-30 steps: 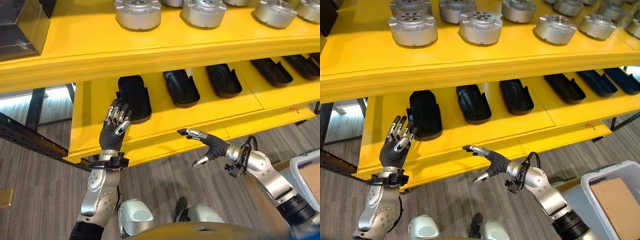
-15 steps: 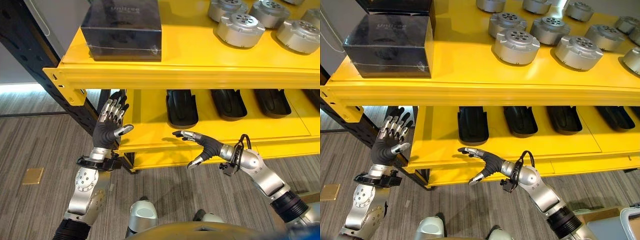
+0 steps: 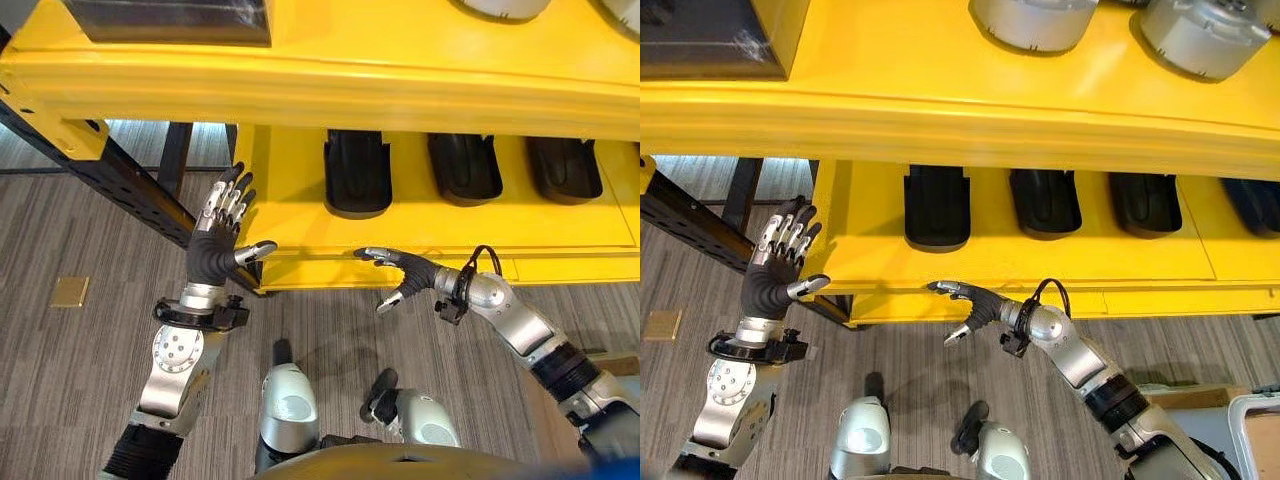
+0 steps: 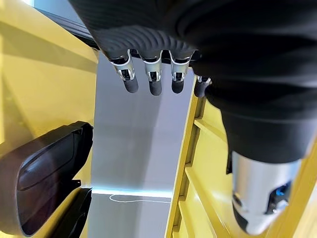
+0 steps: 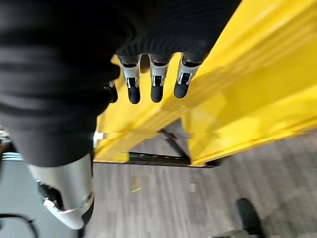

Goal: Move parts from the plastic box to the shelf.

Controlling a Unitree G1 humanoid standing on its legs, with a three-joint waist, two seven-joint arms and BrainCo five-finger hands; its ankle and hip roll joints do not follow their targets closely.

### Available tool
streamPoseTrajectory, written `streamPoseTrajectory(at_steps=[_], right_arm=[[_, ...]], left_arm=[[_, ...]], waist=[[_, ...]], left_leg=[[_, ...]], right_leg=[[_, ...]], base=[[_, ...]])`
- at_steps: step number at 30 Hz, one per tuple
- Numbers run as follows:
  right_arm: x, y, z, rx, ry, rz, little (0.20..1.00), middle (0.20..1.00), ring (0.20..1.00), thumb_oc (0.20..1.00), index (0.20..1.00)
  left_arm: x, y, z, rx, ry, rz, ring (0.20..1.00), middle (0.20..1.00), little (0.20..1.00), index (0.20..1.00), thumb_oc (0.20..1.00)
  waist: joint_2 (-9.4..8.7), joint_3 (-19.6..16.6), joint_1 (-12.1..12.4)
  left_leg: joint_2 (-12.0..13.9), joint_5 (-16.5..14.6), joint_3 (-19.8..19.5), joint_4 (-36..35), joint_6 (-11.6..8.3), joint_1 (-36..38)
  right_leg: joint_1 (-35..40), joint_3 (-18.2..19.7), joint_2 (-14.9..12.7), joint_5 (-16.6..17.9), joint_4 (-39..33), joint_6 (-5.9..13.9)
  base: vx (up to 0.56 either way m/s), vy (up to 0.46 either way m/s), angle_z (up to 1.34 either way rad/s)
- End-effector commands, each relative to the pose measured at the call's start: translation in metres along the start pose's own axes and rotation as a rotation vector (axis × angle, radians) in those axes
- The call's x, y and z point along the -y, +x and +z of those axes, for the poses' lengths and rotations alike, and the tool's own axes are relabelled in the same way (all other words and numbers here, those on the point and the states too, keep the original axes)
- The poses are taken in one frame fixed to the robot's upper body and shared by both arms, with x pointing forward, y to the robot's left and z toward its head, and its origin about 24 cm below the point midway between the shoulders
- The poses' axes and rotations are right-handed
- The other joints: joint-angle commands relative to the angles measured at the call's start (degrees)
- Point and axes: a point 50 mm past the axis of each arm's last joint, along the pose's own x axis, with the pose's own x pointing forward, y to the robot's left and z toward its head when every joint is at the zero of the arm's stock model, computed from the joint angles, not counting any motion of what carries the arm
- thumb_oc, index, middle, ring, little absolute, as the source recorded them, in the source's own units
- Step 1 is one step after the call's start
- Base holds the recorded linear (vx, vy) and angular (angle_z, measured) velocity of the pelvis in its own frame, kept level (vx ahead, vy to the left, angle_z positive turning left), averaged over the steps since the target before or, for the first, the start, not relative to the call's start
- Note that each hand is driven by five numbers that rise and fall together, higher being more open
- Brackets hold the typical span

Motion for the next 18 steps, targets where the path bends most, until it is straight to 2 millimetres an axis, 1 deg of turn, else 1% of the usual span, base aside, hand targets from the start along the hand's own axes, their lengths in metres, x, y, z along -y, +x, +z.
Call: streamPoseTrajectory(at_steps=[1, 3, 6, 11, 16, 18], right_arm=[[0.009, 0.003, 0.023, 0.072, -0.126, -0.033, 1.0, 1.0, 1.0, 1.0, 1.0], [0.014, 0.004, 0.023, 0.049, -0.166, -0.041, 1.0, 1.0, 1.0, 1.0, 1.0], [0.015, 0.007, 0.024, 0.043, -0.169, -0.041, 1.0, 1.0, 1.0, 1.0, 1.0], [0.019, 0.011, 0.024, 0.046, -0.194, -0.072, 1.0, 1.0, 1.0, 1.0, 1.0], [0.027, 0.012, 0.029, 0.053, -0.234, -0.101, 1.0, 1.0, 1.0, 1.0, 1.0], [0.03, 0.012, 0.032, 0.062, -0.277, -0.118, 1.0, 1.0, 1.0, 1.0, 1.0]], left_arm=[[0.005, 0.003, 0.022, 0.115, 0.031, -0.033, 1.0, 1.0, 1.0, 1.0, 1.0], [0.003, 0.005, 0.023, 0.117, 0.007, -0.019, 1.0, 1.0, 1.0, 1.0, 1.0], [0.005, 0.006, 0.024, 0.131, -0.013, -0.022, 1.0, 1.0, 1.0, 1.0, 1.0], [0.007, 0.008, 0.024, 0.135, -0.006, -0.027, 1.0, 1.0, 1.0, 1.0, 1.0], [0.006, 0.01, 0.024, 0.135, -0.007, -0.024, 1.0, 1.0, 1.0, 1.0, 1.0], [0.007, 0.01, 0.024, 0.132, -0.012, -0.025, 1.0, 1.0, 1.0, 1.0, 1.0]], waist=[[0.13, -1.4, 1.4], [0.24, -0.5, 1.5], [0.33, 0.6, 1.8], [0.26, 1.3, 1.9], [0.43, 1.8, 1.9], [0.5, 1.8, 2.0]], left_leg=[[1.9, -1.3, 2.9, 3.5, -0.28, 0.5], [1.8, -1.3, 2.7, 4.1, -0.18, -0.3], [1.8, -1.5, 2.8, 5.3, -0.02, -1.3], [2.0, -1.8, 2.8, 6.5, 0.17, -2.3], [1.8, -1.8, 2.6, 7.1, 0.27, -2.7], [1.8, -1.9, 2.5, 7.2, 0.34, -2.7]], right_leg=[[2.2, -3.3, -1.0, -1.1, 4.8, 2.65], [1.5, -3.3, -1.1, -1.4, 5.7, 2.57], [1.0, -3.4, -1.1, -1.7, 6.7, 2.25], [0.7, -3.4, -1.0, -1.8, 7.3, 2.0], [0.6, -3.2, -1.0, -1.9, 7.7, 1.9], [0.6, -3.2, -1.0, -1.9, 7.8, 1.88]], base=[[-0.07, -0.063, -0.04], [-0.07, -0.032, -0.02], [-0.05, -0.018, -0.02], [0.0, 0.0, 0.0], [0.0, 0.0, 0.0], [0.0, 0.0, 0.0]])
